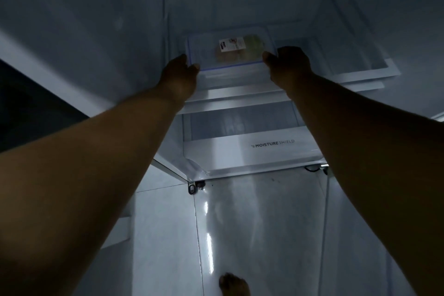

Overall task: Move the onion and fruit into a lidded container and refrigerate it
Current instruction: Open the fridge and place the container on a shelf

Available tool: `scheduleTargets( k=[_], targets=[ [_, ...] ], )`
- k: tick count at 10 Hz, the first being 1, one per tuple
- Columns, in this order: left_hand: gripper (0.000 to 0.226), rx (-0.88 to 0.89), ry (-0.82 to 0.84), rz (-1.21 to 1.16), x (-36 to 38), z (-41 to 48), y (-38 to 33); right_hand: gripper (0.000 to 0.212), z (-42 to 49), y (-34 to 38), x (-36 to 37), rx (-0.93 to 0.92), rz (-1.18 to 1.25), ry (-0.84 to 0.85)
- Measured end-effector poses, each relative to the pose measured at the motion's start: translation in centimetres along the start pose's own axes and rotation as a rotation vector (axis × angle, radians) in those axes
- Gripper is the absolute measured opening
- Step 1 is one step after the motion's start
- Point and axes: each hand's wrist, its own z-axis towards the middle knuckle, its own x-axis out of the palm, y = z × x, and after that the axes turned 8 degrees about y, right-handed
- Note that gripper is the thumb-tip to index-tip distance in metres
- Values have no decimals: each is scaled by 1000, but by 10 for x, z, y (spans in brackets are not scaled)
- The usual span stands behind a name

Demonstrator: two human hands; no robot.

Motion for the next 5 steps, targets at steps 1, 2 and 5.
scheduleTargets(
  k=[1,2,5],
  targets=[
    [60,-50,12,-37,-1,-7,-1,55,-16,2,4,9,36,-54],
    [68,-97,14,-50,-3,-22,5,56,-46,-2,8,2,115,-90],
    [50,-108,126,-180,-19,-219,27,48,-252,-23,19,50,339,-166]
  ],
)
